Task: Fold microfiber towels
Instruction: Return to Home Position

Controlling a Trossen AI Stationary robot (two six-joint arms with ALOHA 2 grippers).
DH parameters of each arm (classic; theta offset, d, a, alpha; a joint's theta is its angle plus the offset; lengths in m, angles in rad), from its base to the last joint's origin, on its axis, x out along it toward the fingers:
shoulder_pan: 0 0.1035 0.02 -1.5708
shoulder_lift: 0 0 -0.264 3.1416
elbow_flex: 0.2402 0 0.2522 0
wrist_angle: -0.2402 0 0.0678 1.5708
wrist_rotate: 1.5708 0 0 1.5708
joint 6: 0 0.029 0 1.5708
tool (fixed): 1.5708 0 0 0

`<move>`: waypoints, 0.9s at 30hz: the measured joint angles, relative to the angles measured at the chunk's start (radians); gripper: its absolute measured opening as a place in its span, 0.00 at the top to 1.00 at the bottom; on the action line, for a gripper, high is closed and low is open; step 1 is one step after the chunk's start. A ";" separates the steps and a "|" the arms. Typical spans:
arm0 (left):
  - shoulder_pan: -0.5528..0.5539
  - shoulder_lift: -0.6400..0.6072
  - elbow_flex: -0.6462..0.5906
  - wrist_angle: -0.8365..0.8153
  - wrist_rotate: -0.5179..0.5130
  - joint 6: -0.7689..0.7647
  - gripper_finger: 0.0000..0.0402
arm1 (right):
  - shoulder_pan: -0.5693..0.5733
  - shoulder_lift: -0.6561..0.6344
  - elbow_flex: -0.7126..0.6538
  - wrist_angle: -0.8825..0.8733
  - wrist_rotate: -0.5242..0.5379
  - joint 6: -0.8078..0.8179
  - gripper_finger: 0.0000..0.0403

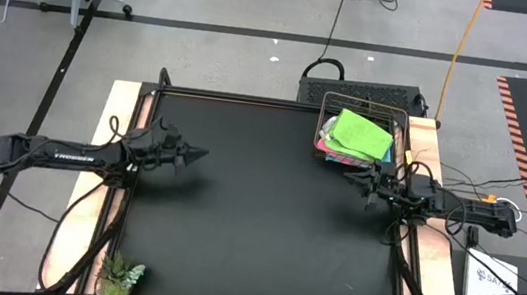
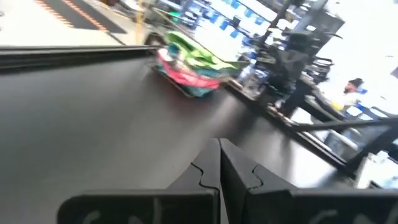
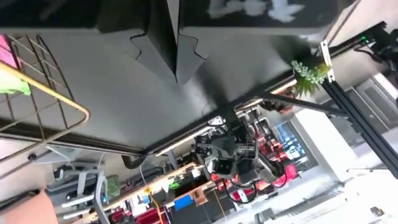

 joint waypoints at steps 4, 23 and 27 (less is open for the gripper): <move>0.004 -0.028 -0.001 0.043 0.109 0.018 1.00 | 0.000 0.001 -0.004 0.070 0.000 -0.006 1.00; -0.073 -0.533 0.000 -0.456 0.076 0.176 1.00 | -0.001 0.001 -0.004 0.144 0.057 -0.012 1.00; -0.072 -0.590 0.000 -0.548 0.031 0.176 1.00 | -0.001 0.001 -0.004 0.121 0.057 -0.033 1.00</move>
